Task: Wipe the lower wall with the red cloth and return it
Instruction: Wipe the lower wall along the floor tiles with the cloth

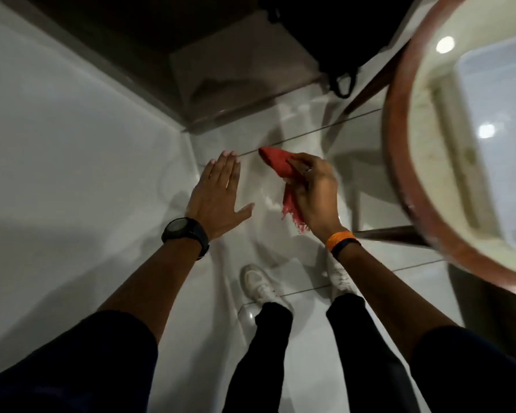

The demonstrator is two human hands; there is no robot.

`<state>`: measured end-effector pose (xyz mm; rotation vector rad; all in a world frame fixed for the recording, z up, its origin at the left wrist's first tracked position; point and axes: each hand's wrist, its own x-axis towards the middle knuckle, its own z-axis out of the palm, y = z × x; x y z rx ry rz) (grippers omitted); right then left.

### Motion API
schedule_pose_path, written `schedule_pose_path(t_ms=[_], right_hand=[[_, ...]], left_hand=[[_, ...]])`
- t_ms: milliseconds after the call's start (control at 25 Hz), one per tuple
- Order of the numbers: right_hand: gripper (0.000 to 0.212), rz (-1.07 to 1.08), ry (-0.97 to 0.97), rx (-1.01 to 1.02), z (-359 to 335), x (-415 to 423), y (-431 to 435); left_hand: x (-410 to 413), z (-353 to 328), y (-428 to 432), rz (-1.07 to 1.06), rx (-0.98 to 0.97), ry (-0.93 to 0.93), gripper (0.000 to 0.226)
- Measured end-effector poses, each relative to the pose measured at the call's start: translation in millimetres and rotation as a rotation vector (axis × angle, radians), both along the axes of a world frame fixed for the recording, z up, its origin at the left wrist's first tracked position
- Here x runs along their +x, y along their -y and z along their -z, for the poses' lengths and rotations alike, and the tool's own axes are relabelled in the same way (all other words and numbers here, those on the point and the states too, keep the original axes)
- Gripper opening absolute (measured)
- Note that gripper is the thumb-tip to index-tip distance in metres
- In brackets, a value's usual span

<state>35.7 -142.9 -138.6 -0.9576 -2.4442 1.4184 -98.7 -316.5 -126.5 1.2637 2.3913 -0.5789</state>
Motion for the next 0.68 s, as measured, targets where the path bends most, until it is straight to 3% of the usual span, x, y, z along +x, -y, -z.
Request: schedule_pose_path(t_ms=[120, 280, 440, 680], right_hand=[[0.033, -0.055, 0.101, -0.143, 97.4, -30.4, 57.6], [0.013, -0.047, 0.149, -0.39, 215.5, -58.3, 124.0], [0.018, 0.077, 0.191, -0.69, 290.9, -81.3, 173.1], [0.042, 0.044, 0.176, -0.876, 353.5, -132.7, 238.1]], left_hand=[[-27.3, 70.9, 50.6, -0.029, -0.213, 0.032, 0.105], [-58.7, 158.4, 91.0, -0.023, -0.488, 0.027, 0.111], [-82.5, 214.1, 102.3, 0.052, -0.667, 0.004, 0.111], [-119.1, 271.8, 104.2, 0.113, -0.854, -0.039, 0.116]])
